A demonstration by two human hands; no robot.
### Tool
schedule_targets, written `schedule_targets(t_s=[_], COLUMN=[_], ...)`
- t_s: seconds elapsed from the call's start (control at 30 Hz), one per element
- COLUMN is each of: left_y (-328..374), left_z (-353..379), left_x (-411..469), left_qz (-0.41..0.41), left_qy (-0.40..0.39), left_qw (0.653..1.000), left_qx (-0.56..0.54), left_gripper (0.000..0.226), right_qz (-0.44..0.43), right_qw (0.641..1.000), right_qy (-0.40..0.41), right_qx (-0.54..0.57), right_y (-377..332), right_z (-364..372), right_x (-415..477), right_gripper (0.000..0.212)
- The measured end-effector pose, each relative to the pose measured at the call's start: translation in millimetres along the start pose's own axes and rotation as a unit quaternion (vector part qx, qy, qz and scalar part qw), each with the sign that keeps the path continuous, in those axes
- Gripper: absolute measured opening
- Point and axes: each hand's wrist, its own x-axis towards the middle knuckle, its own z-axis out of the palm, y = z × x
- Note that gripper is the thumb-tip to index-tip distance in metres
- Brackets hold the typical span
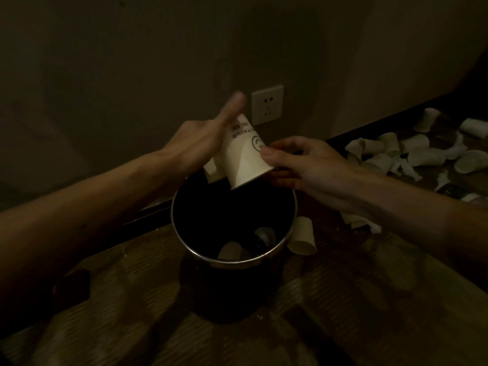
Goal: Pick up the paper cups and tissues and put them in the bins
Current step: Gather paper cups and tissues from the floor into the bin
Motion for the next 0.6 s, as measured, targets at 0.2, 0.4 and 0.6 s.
schedule_targets(t_s=[0.2, 0.4, 0.6], left_y=[-6, -9, -19], left_z=[-10, -15, -18], left_x=[15, 16, 17], left_qz=[0.035, 0.070, 0.009], left_qy=[0.108, 0.052, -0.024], left_qw=[0.992, 0.996, 0.999], left_qx=[0.048, 0.032, 0.026], left_gripper=[0.031, 0.049, 0.045], right_qz=[-0.048, -0.100, -0.073], right_qw=[0.904, 0.798, 0.779], right_qy=[-0.017, -0.125, -0.167], right_qx=[-0.424, -0.581, -0.600], right_y=[17, 48, 70], right_z=[-6, 23, 36], right_x=[-5, -6, 1], right_gripper=[0.048, 0.046, 0.047])
